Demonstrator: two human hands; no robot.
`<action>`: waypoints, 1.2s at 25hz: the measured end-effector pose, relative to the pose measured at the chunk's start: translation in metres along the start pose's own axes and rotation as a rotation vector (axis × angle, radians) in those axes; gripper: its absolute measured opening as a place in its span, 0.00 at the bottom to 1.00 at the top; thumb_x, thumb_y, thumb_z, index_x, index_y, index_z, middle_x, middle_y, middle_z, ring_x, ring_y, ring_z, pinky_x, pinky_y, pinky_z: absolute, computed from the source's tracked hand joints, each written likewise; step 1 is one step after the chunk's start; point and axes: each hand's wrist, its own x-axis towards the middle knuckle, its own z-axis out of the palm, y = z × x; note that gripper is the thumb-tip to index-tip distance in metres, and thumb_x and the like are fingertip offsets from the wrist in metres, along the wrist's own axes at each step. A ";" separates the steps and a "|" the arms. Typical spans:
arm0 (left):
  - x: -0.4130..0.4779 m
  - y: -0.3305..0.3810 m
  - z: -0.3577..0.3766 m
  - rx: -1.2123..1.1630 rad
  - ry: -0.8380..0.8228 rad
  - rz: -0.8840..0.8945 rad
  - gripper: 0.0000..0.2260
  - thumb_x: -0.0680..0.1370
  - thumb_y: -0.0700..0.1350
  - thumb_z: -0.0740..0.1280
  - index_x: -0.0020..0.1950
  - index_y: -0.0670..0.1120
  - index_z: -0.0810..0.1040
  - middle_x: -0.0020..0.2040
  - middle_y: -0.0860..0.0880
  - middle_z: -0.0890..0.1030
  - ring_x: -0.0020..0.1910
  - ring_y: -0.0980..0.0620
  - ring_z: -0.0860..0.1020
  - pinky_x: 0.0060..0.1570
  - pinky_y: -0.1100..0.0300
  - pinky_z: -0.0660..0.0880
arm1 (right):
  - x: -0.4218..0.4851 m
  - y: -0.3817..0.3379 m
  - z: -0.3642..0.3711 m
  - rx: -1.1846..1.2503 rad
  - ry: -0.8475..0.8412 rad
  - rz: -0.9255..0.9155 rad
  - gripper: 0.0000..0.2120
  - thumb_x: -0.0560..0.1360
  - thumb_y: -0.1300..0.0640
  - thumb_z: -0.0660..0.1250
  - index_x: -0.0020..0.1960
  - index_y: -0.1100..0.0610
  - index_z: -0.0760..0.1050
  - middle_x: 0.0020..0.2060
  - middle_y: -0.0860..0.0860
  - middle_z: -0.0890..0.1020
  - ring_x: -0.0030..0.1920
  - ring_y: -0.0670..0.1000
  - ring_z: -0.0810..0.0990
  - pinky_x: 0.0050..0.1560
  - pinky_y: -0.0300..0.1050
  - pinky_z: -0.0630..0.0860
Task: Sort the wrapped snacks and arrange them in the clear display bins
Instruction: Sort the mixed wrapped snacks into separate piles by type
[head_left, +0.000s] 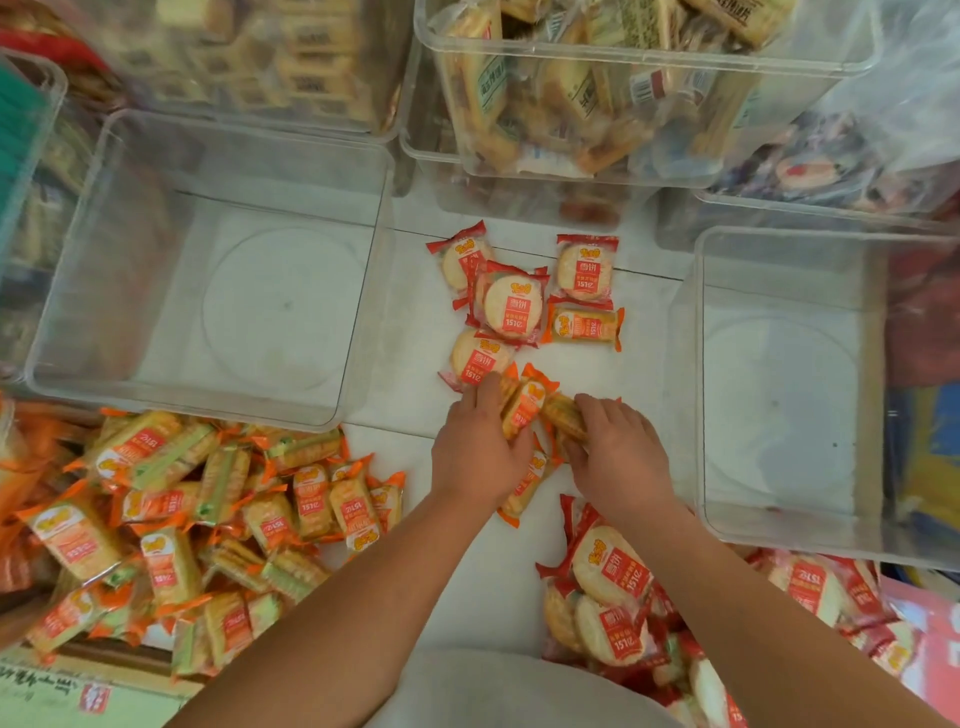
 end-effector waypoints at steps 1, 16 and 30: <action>0.004 0.002 0.004 0.069 0.001 0.001 0.33 0.78 0.60 0.66 0.78 0.50 0.60 0.68 0.47 0.73 0.61 0.45 0.76 0.48 0.49 0.80 | 0.000 0.001 0.001 -0.027 -0.011 0.000 0.27 0.74 0.56 0.75 0.71 0.60 0.73 0.58 0.56 0.82 0.61 0.60 0.80 0.63 0.57 0.75; -0.026 -0.008 -0.038 -0.555 0.079 -0.208 0.23 0.67 0.52 0.79 0.59 0.59 0.77 0.46 0.60 0.84 0.46 0.60 0.83 0.48 0.58 0.82 | -0.037 -0.045 -0.049 0.553 -0.005 0.238 0.32 0.81 0.47 0.68 0.80 0.57 0.63 0.70 0.53 0.75 0.70 0.55 0.73 0.65 0.47 0.70; -0.196 -0.152 -0.111 -0.706 0.216 -0.384 0.29 0.66 0.59 0.78 0.64 0.58 0.75 0.52 0.60 0.84 0.51 0.59 0.83 0.53 0.54 0.81 | -0.151 -0.201 0.001 0.735 -0.124 0.280 0.15 0.78 0.43 0.71 0.60 0.50 0.77 0.44 0.47 0.84 0.44 0.50 0.81 0.45 0.49 0.76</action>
